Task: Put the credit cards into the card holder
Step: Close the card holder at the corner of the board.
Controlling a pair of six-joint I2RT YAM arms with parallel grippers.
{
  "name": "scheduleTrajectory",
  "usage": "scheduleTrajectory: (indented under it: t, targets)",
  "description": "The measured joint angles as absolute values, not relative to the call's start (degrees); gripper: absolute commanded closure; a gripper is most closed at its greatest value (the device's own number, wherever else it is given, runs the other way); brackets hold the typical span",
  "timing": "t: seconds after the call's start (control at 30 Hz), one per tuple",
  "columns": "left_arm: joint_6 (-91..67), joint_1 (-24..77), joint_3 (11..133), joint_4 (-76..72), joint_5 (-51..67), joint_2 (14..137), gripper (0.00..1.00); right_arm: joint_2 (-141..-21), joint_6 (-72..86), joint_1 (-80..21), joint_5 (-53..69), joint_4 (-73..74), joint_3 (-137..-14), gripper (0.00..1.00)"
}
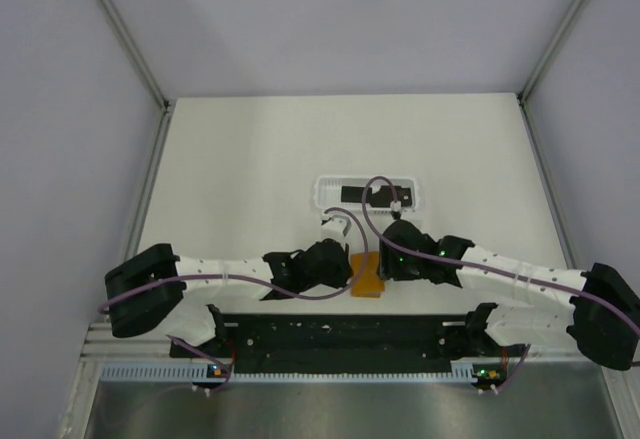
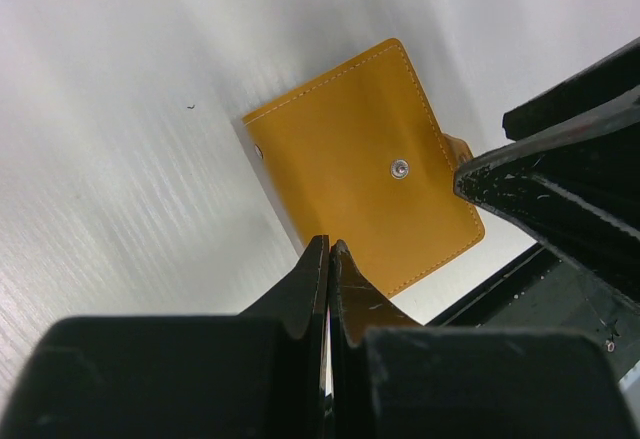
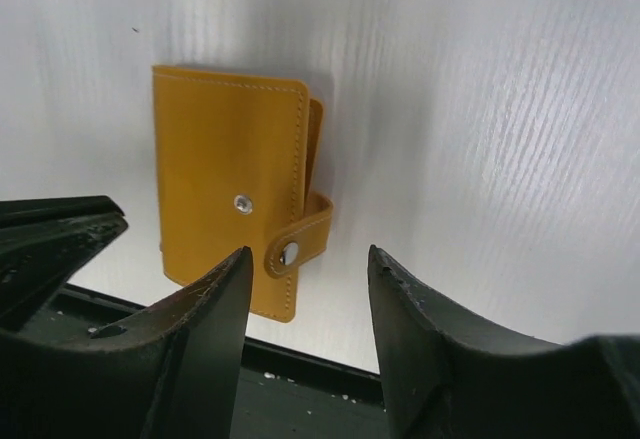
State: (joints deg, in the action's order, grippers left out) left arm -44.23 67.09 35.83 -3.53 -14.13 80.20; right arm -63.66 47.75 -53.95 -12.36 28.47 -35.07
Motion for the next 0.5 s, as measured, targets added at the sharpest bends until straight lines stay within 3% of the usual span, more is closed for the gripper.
scheduleTrajectory:
  t: [0.17, 0.5]
  targets:
    - [-44.2, 67.1, 35.8, -3.6, -14.0, 80.2, 1.0, -65.7, 48.1, -54.6, -12.3, 31.0, -35.5, 0.6]
    - [-44.2, 67.0, 35.8, -3.7, -13.7, 80.7, 1.0, -65.9, 48.2, -54.6, -12.2, 31.5, -36.5, 0.96]
